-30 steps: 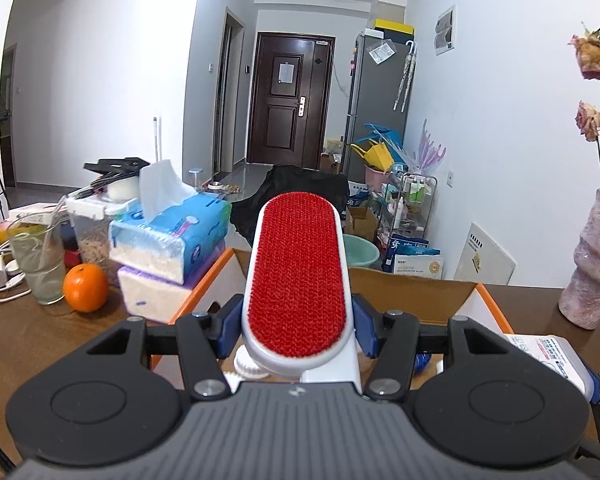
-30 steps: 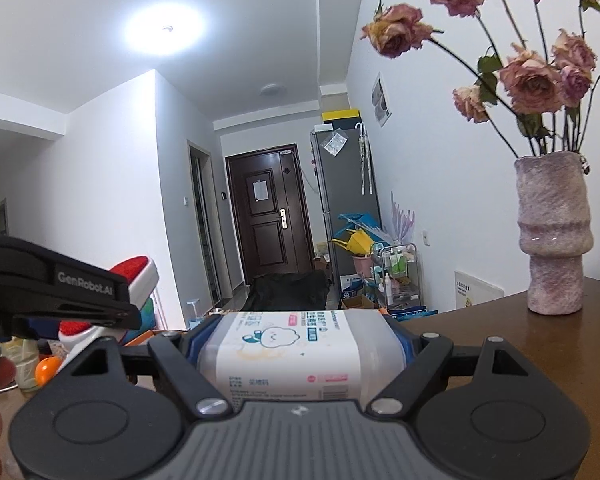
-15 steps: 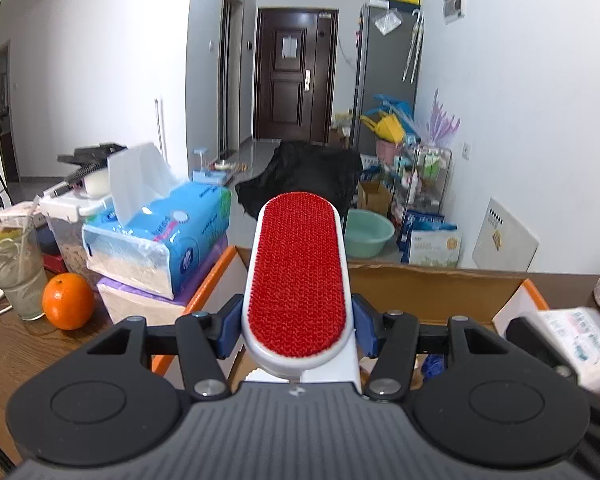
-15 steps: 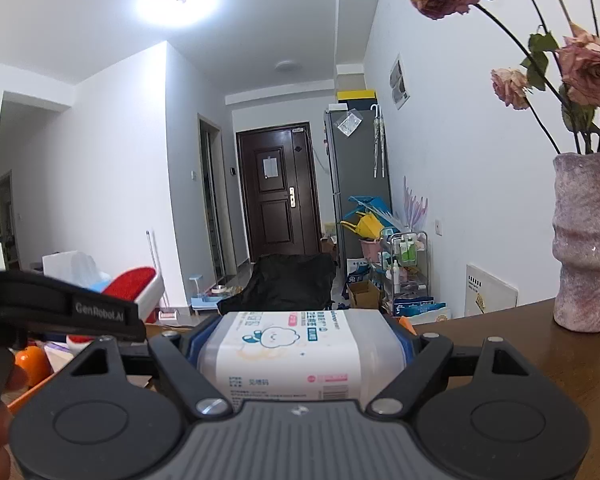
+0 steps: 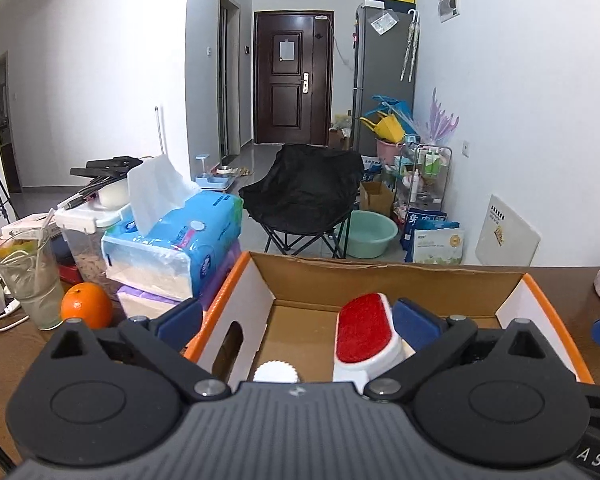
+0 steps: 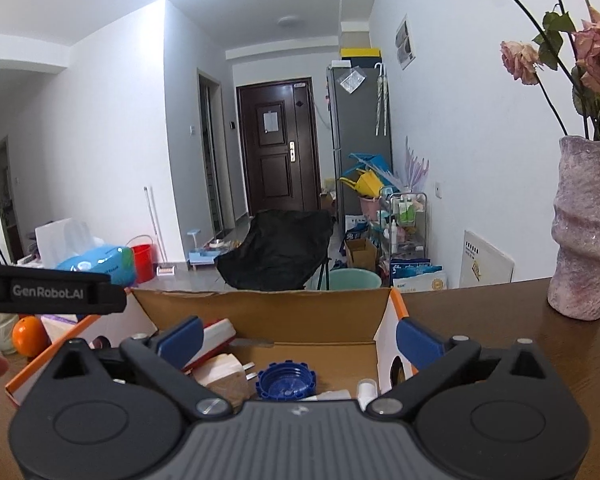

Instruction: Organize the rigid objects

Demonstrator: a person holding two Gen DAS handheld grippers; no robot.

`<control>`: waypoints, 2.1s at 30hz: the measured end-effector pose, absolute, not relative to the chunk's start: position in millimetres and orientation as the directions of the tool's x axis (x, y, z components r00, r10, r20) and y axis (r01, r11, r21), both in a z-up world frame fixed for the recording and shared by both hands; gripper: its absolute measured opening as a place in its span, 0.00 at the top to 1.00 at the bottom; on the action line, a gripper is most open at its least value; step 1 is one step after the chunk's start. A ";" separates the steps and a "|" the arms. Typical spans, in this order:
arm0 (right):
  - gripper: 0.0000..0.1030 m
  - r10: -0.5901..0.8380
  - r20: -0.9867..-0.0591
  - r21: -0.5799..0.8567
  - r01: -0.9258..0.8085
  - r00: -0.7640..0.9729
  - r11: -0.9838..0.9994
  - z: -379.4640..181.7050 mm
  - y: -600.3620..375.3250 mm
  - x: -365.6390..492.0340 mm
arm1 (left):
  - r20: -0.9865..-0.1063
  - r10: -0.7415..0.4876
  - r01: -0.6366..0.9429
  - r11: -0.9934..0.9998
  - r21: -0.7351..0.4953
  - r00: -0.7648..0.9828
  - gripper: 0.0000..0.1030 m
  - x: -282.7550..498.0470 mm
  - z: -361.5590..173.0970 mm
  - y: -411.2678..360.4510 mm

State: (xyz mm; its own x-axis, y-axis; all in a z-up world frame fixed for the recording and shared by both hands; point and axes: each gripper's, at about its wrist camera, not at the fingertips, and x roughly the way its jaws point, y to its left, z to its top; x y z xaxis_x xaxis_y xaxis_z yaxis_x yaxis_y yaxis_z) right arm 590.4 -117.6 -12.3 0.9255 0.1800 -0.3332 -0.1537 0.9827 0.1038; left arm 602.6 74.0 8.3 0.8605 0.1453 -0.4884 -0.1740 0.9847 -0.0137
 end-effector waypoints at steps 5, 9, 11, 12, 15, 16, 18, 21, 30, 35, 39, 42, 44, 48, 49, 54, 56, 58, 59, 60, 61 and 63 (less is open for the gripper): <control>0.00 0.181 -0.352 0.092 -0.158 0.918 0.983 -10.0 -117.7 589.8 | -0.492 0.154 -0.177 0.984 -0.001 0.857 0.00 598.0 9.1 74.5; 0.00 0.171 -0.359 0.079 -0.153 0.917 0.985 -4.9 -119.3 585.3 | -0.490 0.154 -0.176 0.984 0.001 0.858 0.00 588.7 11.2 75.8; 0.00 0.167 -0.361 0.072 -0.151 0.918 0.986 -1.8 -121.2 581.1 | -0.486 0.149 -0.174 0.985 -0.005 0.861 0.00 582.7 13.2 77.7; 0.00 0.165 -0.362 0.070 -0.149 0.918 0.986 -0.2 -122.6 578.1 | -0.483 0.148 -0.173 0.985 -0.007 0.863 0.00 578.4 14.7 77.9; 0.00 0.154 -0.366 0.066 -0.139 0.918 0.988 4.9 -127.9 567.8 | -0.473 0.147 -0.170 0.985 -0.006 0.869 0.00 565.0 18.2 77.7; 0.00 0.149 -0.368 0.064 -0.135 0.918 0.989 6.9 -130.1 564.2 | -0.472 0.145 -0.167 0.986 -0.005 0.870 0.00 560.6 18.8 77.8; 0.00 0.136 -0.367 0.054 -0.125 0.920 0.991 10.2 -133.2 552.8 | -0.469 0.137 -0.159 0.987 -0.007 0.873 0.00 550.2 20.7 77.7; 0.00 0.131 -0.366 0.045 -0.123 0.921 0.991 15.3 -138.0 533.9 | -0.464 0.131 -0.151 0.989 -0.006 0.876 0.00 532.4 24.5 76.8; 0.00 0.127 -0.343 0.036 -0.122 0.931 0.992 39.4 -153.7 452.0 | -0.434 0.115 -0.128 0.992 0.000 0.893 0.00 453.6 42.6 71.4; 0.00 0.124 -0.317 0.037 -0.118 0.940 0.992 54.4 -163.7 392.0 | -0.422 0.090 -0.099 0.995 -0.001 0.902 0.00 398.5 52.9 65.8; 0.00 0.128 -0.302 0.043 -0.121 0.945 0.992 57.4 -173.6 339.2 | -0.422 0.060 -0.076 0.997 -0.022 0.905 0.00 344.5 49.8 60.5; 0.00 0.122 -0.301 0.025 -0.120 0.946 0.992 56.1 -180.6 297.8 | -0.436 0.054 -0.071 0.997 -0.023 0.898 0.00 309.8 42.3 56.9; 0.00 0.117 -0.301 0.017 -0.118 0.946 0.993 53.8 -184.1 275.5 | -0.444 0.052 -0.068 0.997 -0.020 0.895 0.00 285.2 38.1 54.1; 0.00 0.116 -0.315 0.016 -0.117 0.942 0.993 48.0 -191.3 227.3 | -0.436 0.040 -0.054 0.998 -0.020 0.899 0.00 238.5 36.1 47.4; 0.00 0.117 -0.318 0.016 -0.119 0.941 0.993 46.1 -193.1 217.3 | -0.432 0.036 -0.049 0.999 -0.018 0.901 0.00 225.4 36.0 45.3; 0.00 0.120 -0.334 0.009 -0.124 0.935 0.992 37.2 -196.8 170.5 | -0.423 0.030 -0.037 0.999 -0.010 0.906 0.00 173.9 31.7 37.6; 0.00 0.124 -0.336 0.006 -0.129 0.934 0.992 33.9 -196.7 156.0 | -0.425 0.030 -0.036 0.999 -0.007 0.905 0.00 155.9 27.7 34.1; 0.00 0.126 -0.340 -0.002 -0.134 0.932 0.991 31.1 -197.2 142.6 | -0.427 0.028 -0.034 0.999 -0.007 0.904 0.00 141.2 23.1 32.1; 0.00 0.126 -0.342 -0.005 -0.136 0.931 0.991 29.9 -198.1 137.9 | -0.428 0.028 -0.035 0.999 -0.009 0.903 0.00 134.5 21.3 30.9; 0.00 0.126 -0.343 -0.009 -0.137 0.931 0.990 28.6 -198.5 132.2 | -0.430 0.027 -0.035 0.999 -0.011 0.903 0.00 128.2 19.4 30.5; 0.00 0.126 -0.343 -0.013 -0.138 0.931 0.990 27.6 -198.8 127.1 | -0.431 0.026 -0.035 0.999 -0.013 0.902 0.00 123.6 18.2 30.0; 0.00 0.125 -0.343 -0.016 -0.139 0.931 0.990 26.5 -199.5 119.6 | -0.432 0.026 -0.036 0.999 -0.014 0.901 0.00 116.1 16.9 28.6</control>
